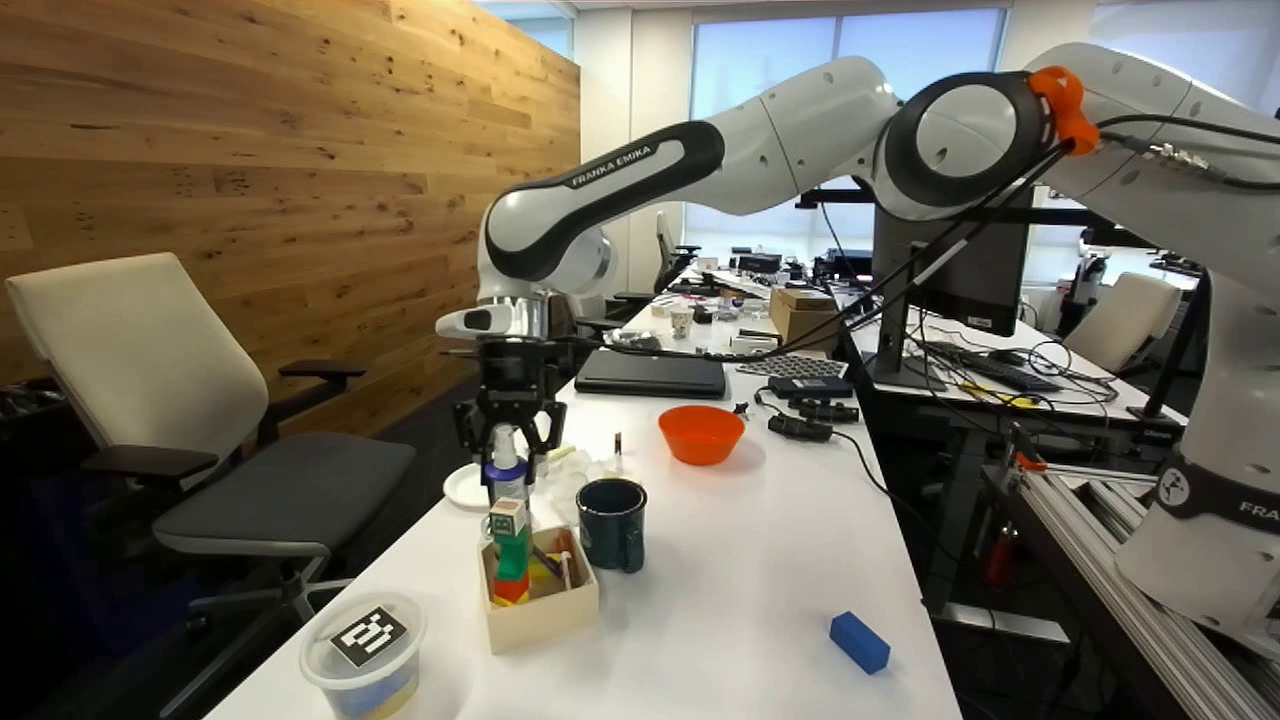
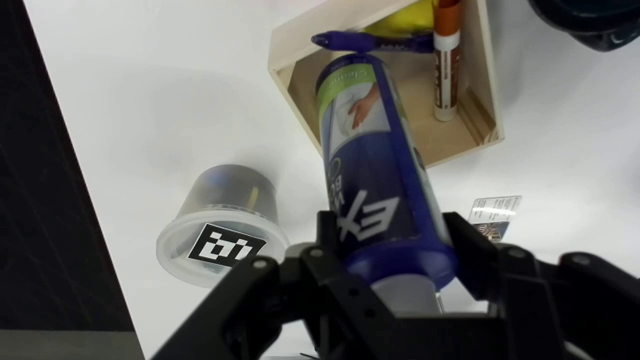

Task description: Remove the blue bottle from the box and place it on the right side of the table.

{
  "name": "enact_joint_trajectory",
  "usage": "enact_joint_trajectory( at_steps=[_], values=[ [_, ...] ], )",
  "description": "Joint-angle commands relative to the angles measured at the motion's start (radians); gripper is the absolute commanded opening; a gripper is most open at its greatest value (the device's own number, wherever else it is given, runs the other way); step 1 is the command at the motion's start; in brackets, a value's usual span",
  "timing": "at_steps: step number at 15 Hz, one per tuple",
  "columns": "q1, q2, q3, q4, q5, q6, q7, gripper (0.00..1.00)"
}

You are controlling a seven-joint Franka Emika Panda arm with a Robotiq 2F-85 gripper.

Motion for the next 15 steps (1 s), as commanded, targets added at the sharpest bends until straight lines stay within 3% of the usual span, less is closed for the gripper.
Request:
enact_joint_trajectory(
  at_steps=[1,9,15],
  values=[
    [-0.001,-0.065,-0.009,-0.042,-0.002,-0.014,0.052,0.31],
    [-0.024,-0.155,-0.023,-0.081,0.012,0.012,0.139,0.31],
    [-0.077,-0.13,-0.008,-0.046,0.05,0.021,0.138,0.31]
  ],
)
